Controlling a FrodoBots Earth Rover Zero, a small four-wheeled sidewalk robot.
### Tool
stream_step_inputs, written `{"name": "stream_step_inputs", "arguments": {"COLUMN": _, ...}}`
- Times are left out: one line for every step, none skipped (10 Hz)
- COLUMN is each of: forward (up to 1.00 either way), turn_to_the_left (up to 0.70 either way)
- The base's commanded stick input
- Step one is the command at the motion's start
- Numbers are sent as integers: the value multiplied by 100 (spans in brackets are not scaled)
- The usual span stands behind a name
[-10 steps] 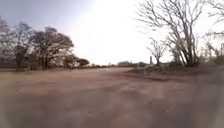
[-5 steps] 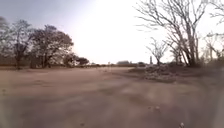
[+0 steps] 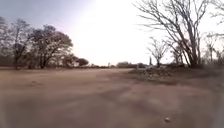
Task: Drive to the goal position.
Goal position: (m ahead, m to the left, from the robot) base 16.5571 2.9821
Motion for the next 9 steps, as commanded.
{"name": "stream_step_inputs", "arguments": {"forward": 69, "turn_to_the_left": 0}}
{"name": "stream_step_inputs", "arguments": {"forward": 69, "turn_to_the_left": 0}}
{"name": "stream_step_inputs", "arguments": {"forward": 69, "turn_to_the_left": 0}}
{"name": "stream_step_inputs", "arguments": {"forward": 69, "turn_to_the_left": 0}}
{"name": "stream_step_inputs", "arguments": {"forward": 69, "turn_to_the_left": 0}}
{"name": "stream_step_inputs", "arguments": {"forward": 69, "turn_to_the_left": 0}}
{"name": "stream_step_inputs", "arguments": {"forward": 69, "turn_to_the_left": 0}}
{"name": "stream_step_inputs", "arguments": {"forward": 69, "turn_to_the_left": 0}}
{"name": "stream_step_inputs", "arguments": {"forward": 69, "turn_to_the_left": 0}}
